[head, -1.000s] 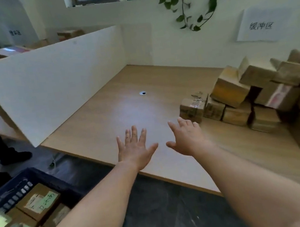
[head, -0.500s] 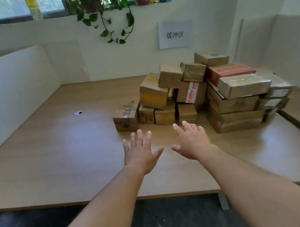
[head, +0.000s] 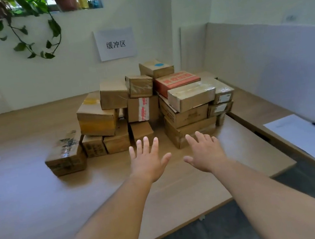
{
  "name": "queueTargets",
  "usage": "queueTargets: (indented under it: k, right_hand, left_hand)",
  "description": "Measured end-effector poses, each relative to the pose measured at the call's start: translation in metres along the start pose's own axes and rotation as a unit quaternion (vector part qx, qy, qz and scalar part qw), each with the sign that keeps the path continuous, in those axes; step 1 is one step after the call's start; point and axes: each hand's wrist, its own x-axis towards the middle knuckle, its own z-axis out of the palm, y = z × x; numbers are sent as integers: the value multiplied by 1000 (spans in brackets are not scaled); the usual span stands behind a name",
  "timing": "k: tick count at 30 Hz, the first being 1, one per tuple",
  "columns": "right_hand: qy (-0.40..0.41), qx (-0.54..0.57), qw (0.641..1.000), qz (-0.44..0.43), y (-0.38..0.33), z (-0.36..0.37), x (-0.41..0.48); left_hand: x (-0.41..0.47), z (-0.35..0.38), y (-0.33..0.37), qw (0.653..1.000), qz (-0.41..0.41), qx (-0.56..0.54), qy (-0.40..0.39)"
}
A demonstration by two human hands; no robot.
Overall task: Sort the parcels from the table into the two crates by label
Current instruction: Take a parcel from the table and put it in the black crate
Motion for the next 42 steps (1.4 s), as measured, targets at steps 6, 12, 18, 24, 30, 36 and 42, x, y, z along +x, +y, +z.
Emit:
queueTargets:
  k: [6,12,18,24,30,36,42]
  right_hand:
    - [22,14,999,45,49,-27,48]
    - [54,18,996,71,86,-60,95]
    - [99,66,988,94,102,-83,142]
    - [94,122,982,105,110,-85,179]
    - [77,225,964,116,114,-80,198]
    - [71,282,951,106,121,-85,199]
    - [28,326,944,41,116,-83,182]
  left_hand:
    - [66,-25,30,999,41,-16,24]
    - [124,-57,46,997,55,-29,54]
    - [164,-76,52,995,44,-50,77]
    - [192,-76,62,991,28,-114,63]
    - [195,-66,74,978,0,-205,50]
    - [170,-73,83,947,-26,-317,51]
    - [129,-68,78,924,-85,-361,93]
